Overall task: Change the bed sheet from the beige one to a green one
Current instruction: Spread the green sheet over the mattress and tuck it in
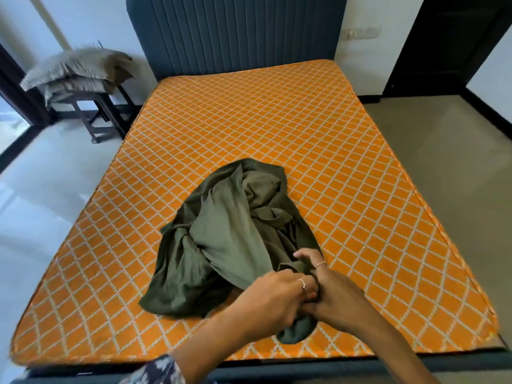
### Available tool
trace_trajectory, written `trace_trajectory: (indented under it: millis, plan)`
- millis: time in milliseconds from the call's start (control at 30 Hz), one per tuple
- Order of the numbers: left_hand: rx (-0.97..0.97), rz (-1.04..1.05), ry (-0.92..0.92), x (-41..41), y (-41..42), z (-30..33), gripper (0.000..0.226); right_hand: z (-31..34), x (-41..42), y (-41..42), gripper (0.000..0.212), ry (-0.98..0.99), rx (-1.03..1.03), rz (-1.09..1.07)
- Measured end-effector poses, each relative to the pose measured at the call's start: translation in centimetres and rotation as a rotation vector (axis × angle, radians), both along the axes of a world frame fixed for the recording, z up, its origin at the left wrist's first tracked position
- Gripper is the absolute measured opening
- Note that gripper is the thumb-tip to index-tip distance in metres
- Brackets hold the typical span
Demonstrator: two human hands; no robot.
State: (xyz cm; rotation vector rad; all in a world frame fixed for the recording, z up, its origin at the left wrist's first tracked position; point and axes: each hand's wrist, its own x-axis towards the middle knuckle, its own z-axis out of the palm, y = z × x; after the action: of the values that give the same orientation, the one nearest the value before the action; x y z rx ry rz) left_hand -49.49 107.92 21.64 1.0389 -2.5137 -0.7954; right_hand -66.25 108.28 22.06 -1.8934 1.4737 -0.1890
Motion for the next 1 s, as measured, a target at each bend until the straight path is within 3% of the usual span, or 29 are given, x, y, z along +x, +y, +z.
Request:
trace_trajectory:
  millis: [100,200,267,400,533,600,733,833,900,1000]
  plan:
    - [0.061,0.081,0.14,1.2,-0.2,0.2,0.008,0.1,1.0,-0.4,0.014,-0.009,-0.045,0.062]
    - [0.191,0.087,0.146,2.9,-1.0,0.6,0.012,0.0,1.7,-0.7,0.032,0.079,-0.077,0.174]
    - [0.233,0.072,-0.005,4.0,-2.0,0.2,0.022,0.1,1.8,-0.9,0.025,0.084,-0.068,0.211]
    - [0.239,-0.055,-0.552,6.1,-6.4,-2.1,0.043,0.9,1.6,-0.7,0.026,0.074,-0.05,0.269]
    - [0.151,-0.08,-0.812,8.5,-13.5,-5.8,0.036,1.6,0.8,-0.5,0.019,0.071,-0.068,0.218]
    - [0.127,-0.054,-0.904,9.4,-15.9,-7.2,0.046,1.9,0.3,-0.3,0.024,0.051,-0.085,0.179]
    - [0.088,-0.023,-0.886,9.5,-18.1,-9.0,0.05,2.3,-0.6,0.4,0.015,0.053,-0.113,0.176]
    - [0.032,-0.039,-0.845,9.9,-19.4,-10.3,0.034,3.1,-1.3,1.1,0.035,0.014,-0.101,0.139]
    - [0.05,-0.063,-0.849,10.2,-20.2,-10.3,0.03,4.0,-2.0,1.4,0.01,-0.007,-0.107,0.142]
    - [0.11,-0.085,-0.813,10.6,-21.1,-8.7,0.042,5.7,-4.1,1.6,0.02,0.01,-0.153,0.057]
